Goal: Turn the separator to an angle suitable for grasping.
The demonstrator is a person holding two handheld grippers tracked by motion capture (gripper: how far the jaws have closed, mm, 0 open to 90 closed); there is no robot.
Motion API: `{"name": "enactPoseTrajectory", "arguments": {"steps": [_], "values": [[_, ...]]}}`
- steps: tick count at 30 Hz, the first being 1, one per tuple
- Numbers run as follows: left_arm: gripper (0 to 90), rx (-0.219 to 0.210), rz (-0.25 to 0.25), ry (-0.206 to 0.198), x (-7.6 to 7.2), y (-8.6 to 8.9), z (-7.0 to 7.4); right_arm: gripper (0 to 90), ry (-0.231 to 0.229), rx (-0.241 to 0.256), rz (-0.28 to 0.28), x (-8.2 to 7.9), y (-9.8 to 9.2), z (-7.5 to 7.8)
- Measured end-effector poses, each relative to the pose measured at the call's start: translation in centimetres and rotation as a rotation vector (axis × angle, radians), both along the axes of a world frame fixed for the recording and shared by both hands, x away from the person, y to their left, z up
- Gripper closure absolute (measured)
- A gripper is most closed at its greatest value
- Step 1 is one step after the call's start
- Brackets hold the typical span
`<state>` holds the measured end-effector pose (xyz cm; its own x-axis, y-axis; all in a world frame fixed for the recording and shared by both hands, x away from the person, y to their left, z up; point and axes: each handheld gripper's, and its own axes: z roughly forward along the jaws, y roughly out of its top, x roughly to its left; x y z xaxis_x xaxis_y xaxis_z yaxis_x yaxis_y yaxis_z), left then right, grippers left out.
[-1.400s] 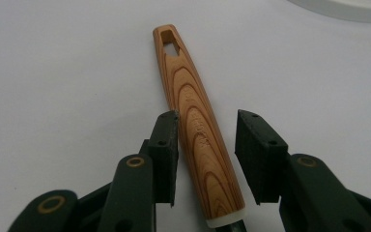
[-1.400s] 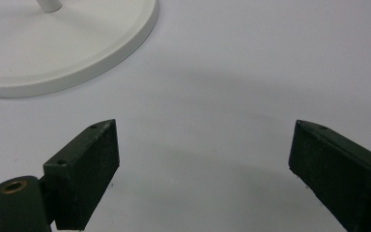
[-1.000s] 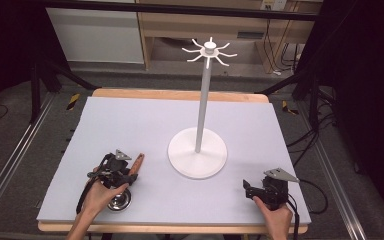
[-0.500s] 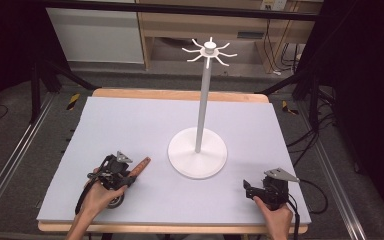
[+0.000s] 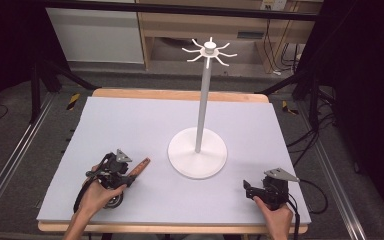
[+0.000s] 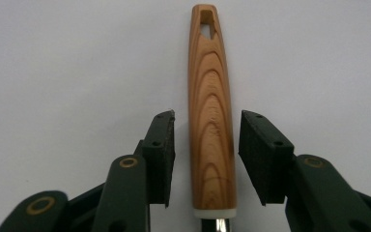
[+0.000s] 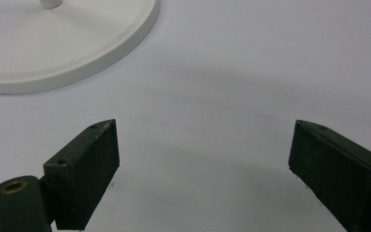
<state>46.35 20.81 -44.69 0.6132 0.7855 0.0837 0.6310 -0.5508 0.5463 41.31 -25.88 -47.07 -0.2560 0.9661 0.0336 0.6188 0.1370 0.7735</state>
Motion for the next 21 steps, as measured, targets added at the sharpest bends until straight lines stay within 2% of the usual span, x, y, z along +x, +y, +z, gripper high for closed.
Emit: {"name": "enactPoseTrajectory", "arguments": {"steps": [4,8,15,21], "values": [[52.5,0.024,-0.029,-0.019,0.3,-0.6,1.1,11.3,0.006,0.007,-0.002,0.0,-0.1,0.0],[50.6,0.036,-0.044,-0.021,0.8,-1.1,1.4,11.2,0.013,0.016,-0.011,-0.1,-0.1,-0.1],[50.0,0.075,-0.064,0.016,2.1,-2.2,1.0,11.3,0.010,0.010,-0.009,0.0,-0.3,-0.1],[54.3,0.081,-0.049,0.043,2.7,-2.4,0.2,11.4,0.011,0.013,-0.008,0.0,-0.3,-0.1]]}}
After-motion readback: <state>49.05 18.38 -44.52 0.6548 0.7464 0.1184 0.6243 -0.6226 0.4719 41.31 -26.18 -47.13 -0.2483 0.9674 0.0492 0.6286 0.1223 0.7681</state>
